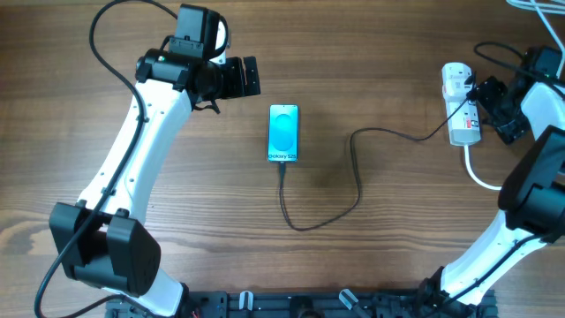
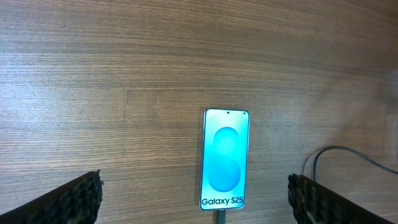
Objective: Plug charger to phone and switch on socket
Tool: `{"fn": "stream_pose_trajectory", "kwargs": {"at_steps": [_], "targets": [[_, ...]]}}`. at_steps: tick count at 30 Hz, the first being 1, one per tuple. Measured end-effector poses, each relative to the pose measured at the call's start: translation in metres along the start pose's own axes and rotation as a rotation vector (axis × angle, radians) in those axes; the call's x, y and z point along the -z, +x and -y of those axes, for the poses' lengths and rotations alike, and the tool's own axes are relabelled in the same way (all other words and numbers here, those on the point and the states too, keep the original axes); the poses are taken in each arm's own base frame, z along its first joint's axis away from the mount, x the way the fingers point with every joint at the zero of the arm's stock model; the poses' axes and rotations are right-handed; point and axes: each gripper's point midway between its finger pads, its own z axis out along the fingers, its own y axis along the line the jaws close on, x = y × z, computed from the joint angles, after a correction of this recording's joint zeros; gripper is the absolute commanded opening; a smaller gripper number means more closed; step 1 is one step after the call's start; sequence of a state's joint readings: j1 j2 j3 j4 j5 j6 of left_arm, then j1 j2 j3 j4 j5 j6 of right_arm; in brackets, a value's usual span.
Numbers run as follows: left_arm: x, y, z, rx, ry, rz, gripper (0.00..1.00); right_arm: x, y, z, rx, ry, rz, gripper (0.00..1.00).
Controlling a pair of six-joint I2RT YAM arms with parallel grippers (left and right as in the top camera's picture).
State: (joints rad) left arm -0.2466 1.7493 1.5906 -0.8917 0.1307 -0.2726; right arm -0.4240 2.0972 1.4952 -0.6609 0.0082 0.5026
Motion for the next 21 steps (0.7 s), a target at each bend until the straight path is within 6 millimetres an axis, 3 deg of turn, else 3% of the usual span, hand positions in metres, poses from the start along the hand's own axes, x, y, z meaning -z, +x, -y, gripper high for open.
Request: {"fn": "stream_pose_trajectory", "kwargs": {"at_steps": [11, 16, 19, 21], "targets": [[0.000, 0.000, 0.000, 0.000, 0.000, 0.000, 1.00, 0.000, 0.004, 0.000, 0.012, 0.006, -0.015, 1.00], [0.000, 0.000, 0.000, 0.000, 0.000, 0.000, 1.00, 0.008, 0.023, 0.002, 0.013, 0.016, -0.091, 0.99], [0.000, 0.000, 0.000, 0.000, 0.000, 0.000, 1.00, 0.035, 0.025, 0.005, -0.001, 0.018, -0.089, 1.00], [0.000, 0.000, 0.000, 0.000, 0.000, 0.000, 1.00, 0.080, 0.017, 0.006, -0.020, 0.007, -0.019, 1.00]]}}
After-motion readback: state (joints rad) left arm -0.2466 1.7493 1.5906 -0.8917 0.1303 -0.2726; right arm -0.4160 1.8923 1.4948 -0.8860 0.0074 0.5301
